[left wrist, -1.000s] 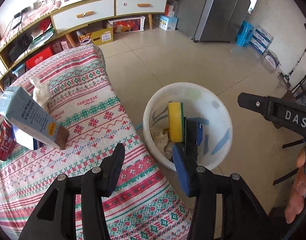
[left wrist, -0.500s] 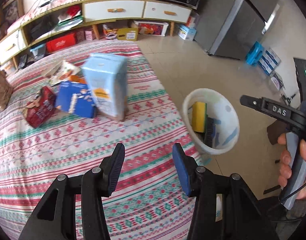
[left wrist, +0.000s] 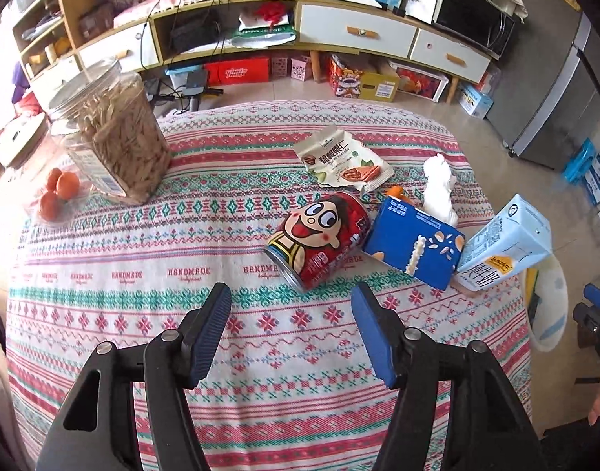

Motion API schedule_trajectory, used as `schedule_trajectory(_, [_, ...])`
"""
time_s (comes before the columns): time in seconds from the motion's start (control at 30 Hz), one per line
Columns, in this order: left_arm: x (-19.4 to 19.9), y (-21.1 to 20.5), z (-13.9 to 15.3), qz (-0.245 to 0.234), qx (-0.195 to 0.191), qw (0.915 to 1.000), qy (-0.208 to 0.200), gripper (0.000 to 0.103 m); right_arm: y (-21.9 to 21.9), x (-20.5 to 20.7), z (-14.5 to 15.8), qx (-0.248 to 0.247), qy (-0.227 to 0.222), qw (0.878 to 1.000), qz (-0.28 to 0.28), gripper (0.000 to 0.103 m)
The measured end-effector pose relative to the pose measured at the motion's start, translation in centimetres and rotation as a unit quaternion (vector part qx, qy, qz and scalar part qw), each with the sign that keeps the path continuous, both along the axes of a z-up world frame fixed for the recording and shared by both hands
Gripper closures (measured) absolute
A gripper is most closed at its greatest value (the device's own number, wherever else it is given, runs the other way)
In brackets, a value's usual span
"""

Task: Collect trash
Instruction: 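Grasp the red cartoon can with left tool while right tool grasps the milk carton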

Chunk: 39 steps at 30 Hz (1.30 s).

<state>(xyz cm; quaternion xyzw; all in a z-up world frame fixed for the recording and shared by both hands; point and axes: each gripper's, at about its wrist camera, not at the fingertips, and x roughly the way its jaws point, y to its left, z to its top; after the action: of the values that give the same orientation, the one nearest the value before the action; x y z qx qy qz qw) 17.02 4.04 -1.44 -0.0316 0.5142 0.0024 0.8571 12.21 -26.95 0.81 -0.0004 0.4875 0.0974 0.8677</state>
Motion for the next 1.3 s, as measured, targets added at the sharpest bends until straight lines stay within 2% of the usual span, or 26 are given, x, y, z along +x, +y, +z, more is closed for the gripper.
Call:
schedule_trajectory(0.17, [2.6,-0.5,-1.6,-0.081,0.012,0.9964,0.019,0.036,3.6,0.7,-0.5,0.010,-0.002,0.999,0.054,0.021])
schedule_trajectory(0.23, [3.2,-0.8,-1.9,-0.098,0.009,0.9949,0.021,0.036,5.0,0.9,-0.4,0.006,-0.014,0.997,0.077,0.021])
schedule_trajectory(0.5, [5.4,-2.2,-2.4,-0.154,0.048,0.9868,0.017,0.036,9.2,2.6,-0.2,-0.017,-0.057,0.990,0.127,0.019])
schedule_trajectory(0.8, [7.3,-2.9,-4.7,-0.167,0.082,0.9814,0.046,0.036,11.4,5.6,-2.4,-0.047,-0.050,0.986,0.150,0.019])
schedule_trajectory(1.07, [7.8,-3.3,-6.0,-0.168,0.083,0.9813,0.043,0.035,12.5,7.2,-3.4,-0.052,-0.054,0.986,0.146,0.019])
schedule_trajectory(1.13, [7.8,-3.2,-6.0,-0.165,0.081,0.9822,0.039,0.035,12.5,7.4,-3.2,-0.045,-0.059,0.987,0.146,0.022])
schedule_trajectory(1.17, [7.8,-3.2,-6.0,-0.161,0.078,0.9830,0.039,0.035,12.6,7.4,-3.2,-0.046,-0.060,0.987,0.145,0.027])
schedule_trajectory(1.2, [7.8,-3.1,-6.0,-0.158,0.075,0.9838,0.039,0.035,12.6,7.6,-3.3,-0.045,-0.057,0.987,0.144,0.041])
schedule_trajectory(1.3, [7.7,-2.9,-6.0,-0.151,0.071,0.9852,0.036,0.036,12.6,7.6,-3.4,-0.021,-0.039,0.989,0.141,0.061])
